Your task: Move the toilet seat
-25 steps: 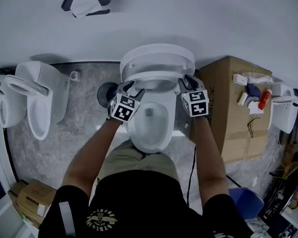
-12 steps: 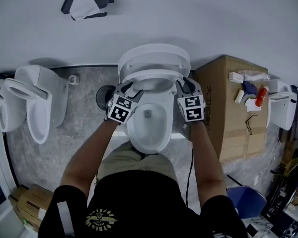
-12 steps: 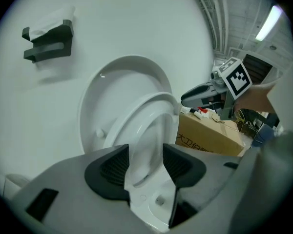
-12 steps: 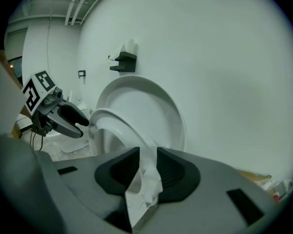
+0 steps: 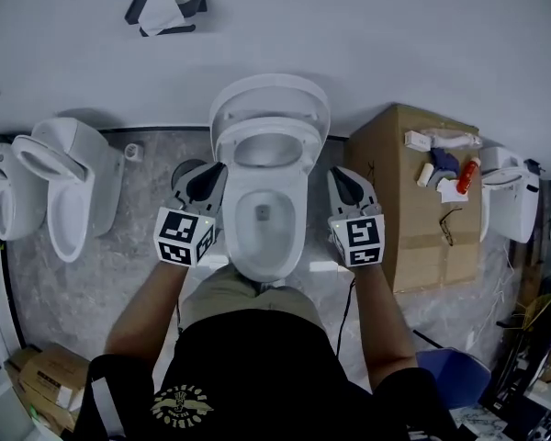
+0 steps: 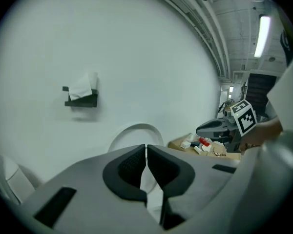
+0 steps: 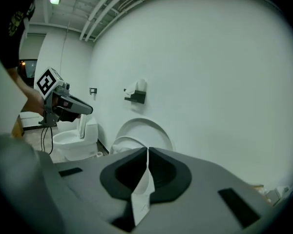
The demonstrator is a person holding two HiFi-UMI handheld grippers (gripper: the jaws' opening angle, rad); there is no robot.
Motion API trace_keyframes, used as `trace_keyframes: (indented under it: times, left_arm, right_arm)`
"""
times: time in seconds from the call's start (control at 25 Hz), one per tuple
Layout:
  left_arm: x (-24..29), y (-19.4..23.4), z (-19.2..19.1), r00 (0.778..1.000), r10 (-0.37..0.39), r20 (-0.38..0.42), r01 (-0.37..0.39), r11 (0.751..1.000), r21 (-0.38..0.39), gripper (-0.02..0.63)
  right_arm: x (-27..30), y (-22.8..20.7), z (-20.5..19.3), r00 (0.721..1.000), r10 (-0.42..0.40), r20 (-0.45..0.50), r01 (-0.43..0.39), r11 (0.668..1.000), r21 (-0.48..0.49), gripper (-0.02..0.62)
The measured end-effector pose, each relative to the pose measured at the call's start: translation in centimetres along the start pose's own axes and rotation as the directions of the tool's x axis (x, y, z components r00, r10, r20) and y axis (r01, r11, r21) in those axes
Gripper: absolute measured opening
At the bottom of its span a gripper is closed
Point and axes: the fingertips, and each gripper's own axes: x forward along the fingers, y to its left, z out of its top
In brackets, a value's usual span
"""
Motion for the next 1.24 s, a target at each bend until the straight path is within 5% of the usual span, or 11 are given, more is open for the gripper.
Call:
trace_keyframes:
  times: [0.24, 0.48, 0.88, 1.24]
  left_arm:
    - [-6.5, -5.1, 4.2, 0.988, 0.005, 0.152, 0.002, 0.999, -0.042, 0.025]
    - [-11.2, -10.2, 7.9, 0.972, 0.020, 0.234, -0.050, 0.991, 0.124, 0.025]
    - [-14.9, -16.4, 7.4, 0.974, 0.054, 0.219, -0.097, 0.977, 0.192, 0.025]
    - [-12.1, -16.9, 7.5, 0.986, 0.052, 0.158, -0.089, 0.967, 0.239, 0.025]
  right_arm:
    - [-7.7, 0.2, 4.3, 0.996, 0.013, 0.090, -0.010, 1.000, -0.026, 0.031]
    - [-14.4, 0.1, 6.0, 0.990, 0.012, 0.139, -0.005, 0.998, -0.055, 0.031]
    - [-21.2, 0.3, 2.9, 0.987, 0.032, 0.159, -0.030, 0.999, -0.014, 0.029]
    - [-22.0, 0.6, 2.9, 0.982, 0.049, 0.181, -0.053, 0.998, 0.017, 0.029]
